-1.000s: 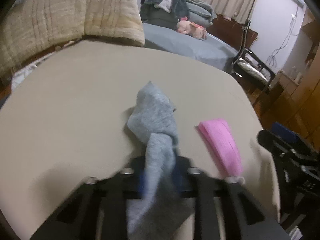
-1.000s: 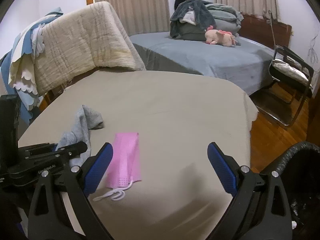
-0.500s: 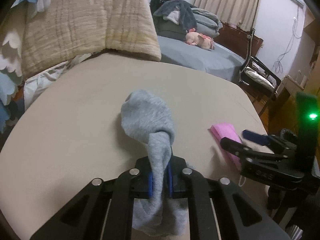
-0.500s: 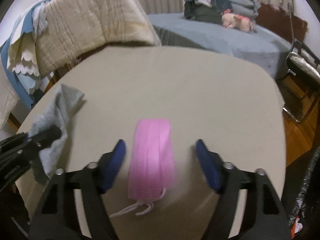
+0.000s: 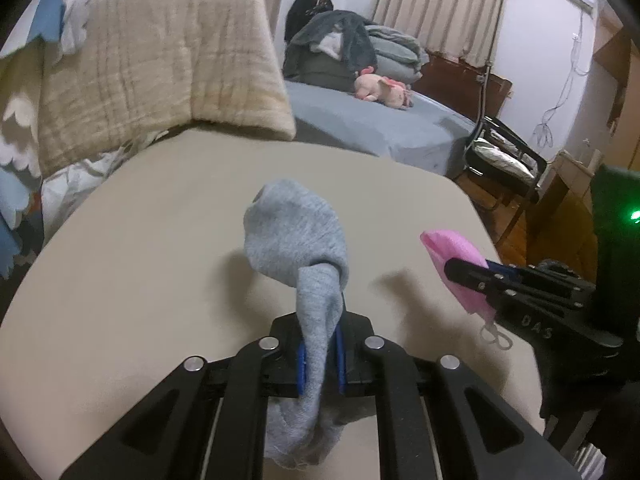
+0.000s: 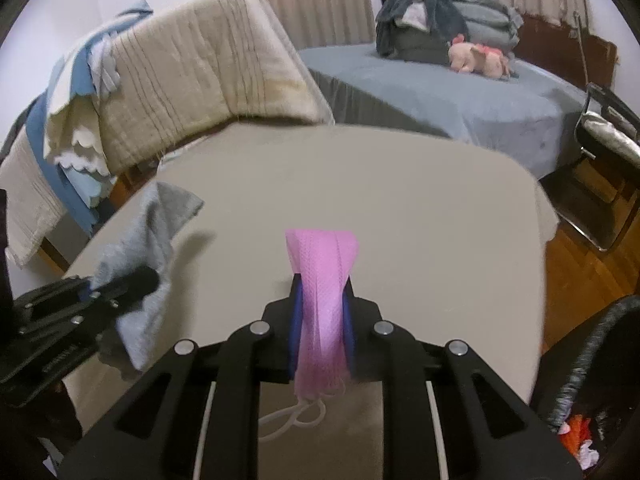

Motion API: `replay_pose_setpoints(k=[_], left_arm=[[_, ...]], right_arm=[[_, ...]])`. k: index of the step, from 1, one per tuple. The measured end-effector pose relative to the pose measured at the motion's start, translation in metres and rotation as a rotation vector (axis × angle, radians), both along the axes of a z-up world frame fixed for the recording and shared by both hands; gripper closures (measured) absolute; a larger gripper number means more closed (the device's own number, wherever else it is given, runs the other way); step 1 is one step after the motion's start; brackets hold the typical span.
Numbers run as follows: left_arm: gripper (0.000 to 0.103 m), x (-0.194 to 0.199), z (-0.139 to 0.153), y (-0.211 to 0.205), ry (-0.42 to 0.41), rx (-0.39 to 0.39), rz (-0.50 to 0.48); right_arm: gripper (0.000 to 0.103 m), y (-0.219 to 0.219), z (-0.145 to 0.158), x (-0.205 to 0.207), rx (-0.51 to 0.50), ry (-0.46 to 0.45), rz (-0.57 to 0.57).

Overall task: Collect trash
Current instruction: 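Grasp the pink face mask with the right tool while the left tool holds the grey sock, then carry the grey sock and pink mask over the bin and release both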

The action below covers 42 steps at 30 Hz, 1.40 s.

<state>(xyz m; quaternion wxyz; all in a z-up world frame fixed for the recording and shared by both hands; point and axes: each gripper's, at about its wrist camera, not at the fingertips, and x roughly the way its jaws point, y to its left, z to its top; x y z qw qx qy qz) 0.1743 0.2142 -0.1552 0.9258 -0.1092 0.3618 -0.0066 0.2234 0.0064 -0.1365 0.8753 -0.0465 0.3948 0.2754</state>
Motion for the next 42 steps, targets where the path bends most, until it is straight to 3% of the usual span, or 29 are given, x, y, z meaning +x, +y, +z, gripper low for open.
replay_pose_setpoints(k=[19, 42], left_arm=[[0.092, -0.017, 0.07, -0.068, -0.104, 0.014, -0.081], [0.092, -0.046, 0.118, -0.178, -0.192, 0.008, -0.282]], right_arm=[[0.086, -0.077, 0.085, -0.045, 0.09, -0.138, -0.068], [0.086, -0.182, 0.126, -0.097, 0.104, -0.229, -0.222]])
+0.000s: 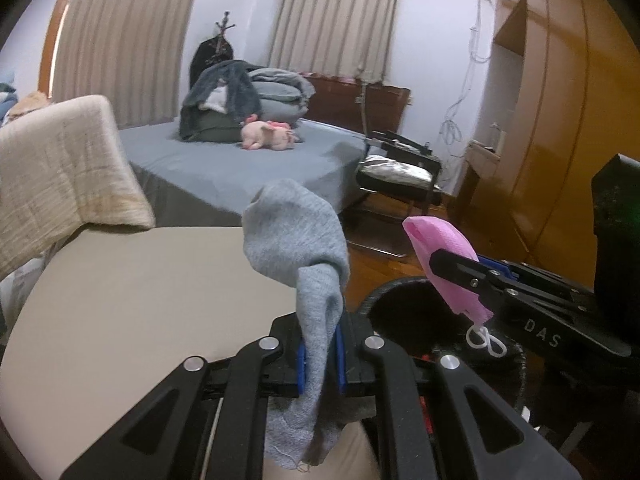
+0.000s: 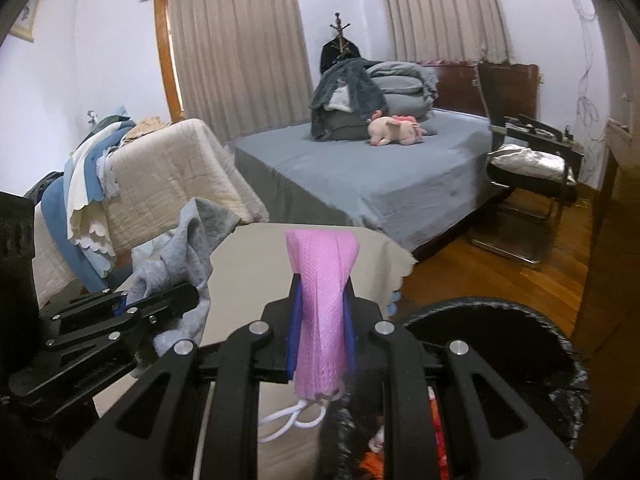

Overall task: Collect trash
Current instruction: 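Carry the grey sock and pink mask over the bin and release both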

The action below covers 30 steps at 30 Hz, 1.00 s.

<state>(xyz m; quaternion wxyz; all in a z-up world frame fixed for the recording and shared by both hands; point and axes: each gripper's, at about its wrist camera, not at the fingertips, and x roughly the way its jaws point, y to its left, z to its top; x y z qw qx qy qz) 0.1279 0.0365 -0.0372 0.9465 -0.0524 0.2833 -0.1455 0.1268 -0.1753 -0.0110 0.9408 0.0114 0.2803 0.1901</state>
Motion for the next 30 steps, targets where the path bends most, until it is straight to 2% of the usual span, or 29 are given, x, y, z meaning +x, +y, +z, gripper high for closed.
replay_pose_setpoints(k=[10, 17, 30], left_arm=[[0.092, 0.003, 0.003, -0.043, -0.014, -0.003, -0.099], [0.092, 0.011, -0.006, -0.078, -0.006, 0.003, -0.183], [0.092, 0.041, -0.043, -0.146, 0.058, 0.02, -0.323]], right_arm=[[0.086, -0.051, 0.001, -0.012, -0.016, -0.014, -0.102], [0.085, -0.088, -0.005, -0.019, -0.028, -0.008, -0.191], [0.085, -0.152, -0.051, -0.011, -0.075, 0.075, -0.328]])
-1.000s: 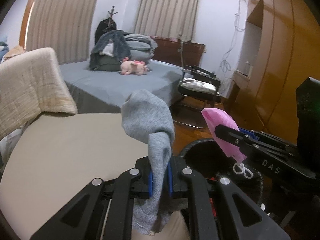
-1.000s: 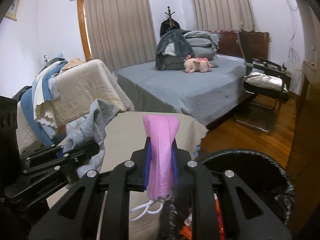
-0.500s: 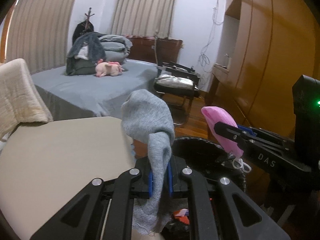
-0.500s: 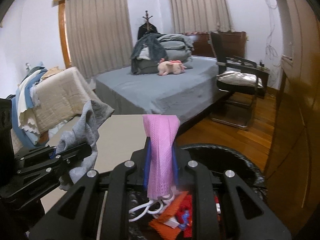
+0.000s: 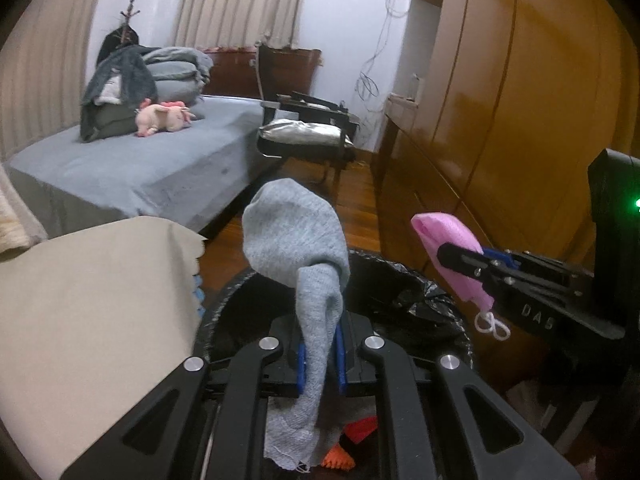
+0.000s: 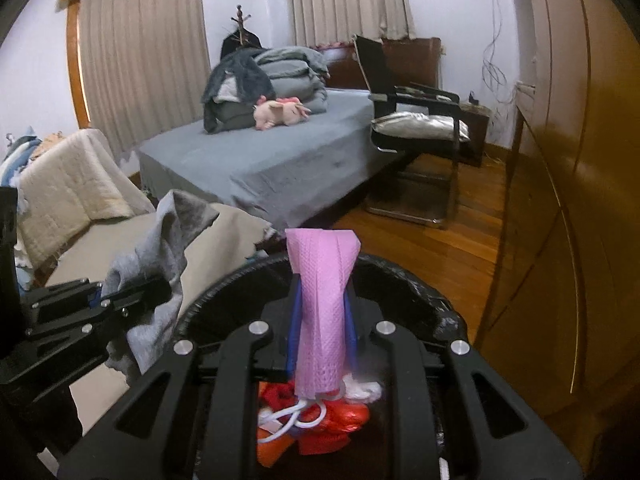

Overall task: Collect trash
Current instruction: 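Carry the grey sock and pink mask over the bin and release both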

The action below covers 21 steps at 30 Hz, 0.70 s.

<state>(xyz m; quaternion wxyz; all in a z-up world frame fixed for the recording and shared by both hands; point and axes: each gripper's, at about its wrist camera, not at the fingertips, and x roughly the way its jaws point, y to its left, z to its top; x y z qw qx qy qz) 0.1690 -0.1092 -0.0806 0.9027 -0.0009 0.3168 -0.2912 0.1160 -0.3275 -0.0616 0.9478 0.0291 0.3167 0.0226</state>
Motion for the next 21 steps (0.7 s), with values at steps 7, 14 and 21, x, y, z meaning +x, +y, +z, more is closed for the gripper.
replay_pose_setpoints(k=[7, 14, 21], left_arm=[[0.09, 0.024, -0.022, -0.023, 0.043, 0.005, -0.044], [0.048, 0.036, -0.029, -0.015, 0.067, -0.006, -0.039], [0.028, 0.022, -0.016, 0.009, 0.036, 0.003, 0.01]], right_arm=[[0.074, -0.017, -0.028, 0.016, 0.006, 0.032, -0.028], [0.039, -0.028, -0.038, 0.022, 0.0, 0.039, -0.065], [0.007, -0.023, -0.026, 0.008, 0.015, 0.016, -0.067]])
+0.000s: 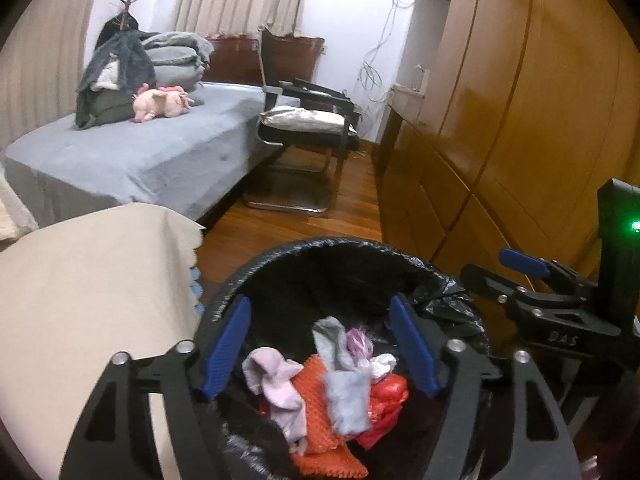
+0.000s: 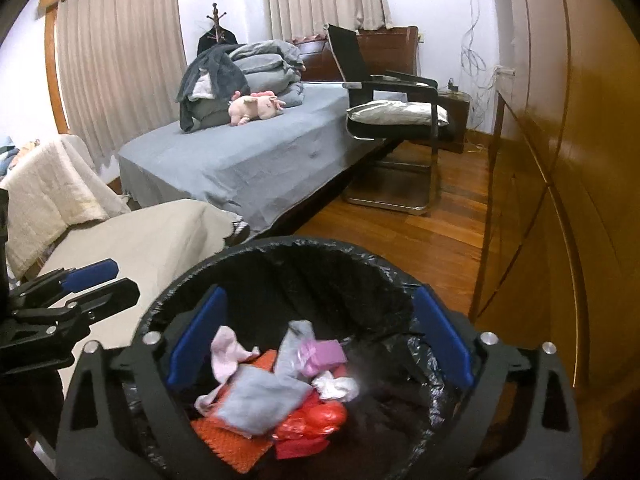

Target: Collect trash

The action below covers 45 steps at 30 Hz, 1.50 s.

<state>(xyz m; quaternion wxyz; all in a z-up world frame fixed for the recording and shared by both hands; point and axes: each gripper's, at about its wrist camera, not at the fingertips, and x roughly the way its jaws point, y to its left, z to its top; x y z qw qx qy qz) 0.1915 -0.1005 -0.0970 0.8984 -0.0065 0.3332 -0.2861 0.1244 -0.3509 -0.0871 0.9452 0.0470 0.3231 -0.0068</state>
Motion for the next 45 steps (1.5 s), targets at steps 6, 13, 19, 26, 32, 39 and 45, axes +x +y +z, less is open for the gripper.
replay_pose_setpoints(k=[6, 13, 19, 26, 32, 39, 45], left_arm=[[0.012, -0.019, 0.023, 0.027, -0.027, 0.006, 0.064], [0.006, -0.048, 0.048, 0.053, -0.059, 0.019, 0.134], [0.006, -0.069, 0.063, 0.069, -0.073, 0.024, 0.185], [0.006, -0.092, 0.078, 0.081, -0.101, 0.03, 0.213], [0.006, -0.106, 0.087, 0.086, -0.124, 0.029, 0.233], [0.006, -0.117, 0.094, 0.088, -0.151, 0.03, 0.242], [0.006, -0.121, 0.097, 0.09, -0.161, 0.028, 0.249]], right_arm=[[0.006, 0.017, 0.023, -0.018, 0.028, -0.014, 0.051], [0.005, 0.042, 0.049, -0.041, 0.028, -0.02, 0.107], [0.005, 0.058, 0.07, -0.058, 0.03, -0.042, 0.139], [0.005, 0.072, 0.086, -0.072, 0.021, -0.061, 0.18], [0.005, 0.082, 0.096, -0.082, 0.017, -0.081, 0.205], [0.005, 0.088, 0.101, -0.089, 0.003, -0.098, 0.214], [0.005, 0.091, 0.102, -0.093, -0.005, -0.106, 0.221]])
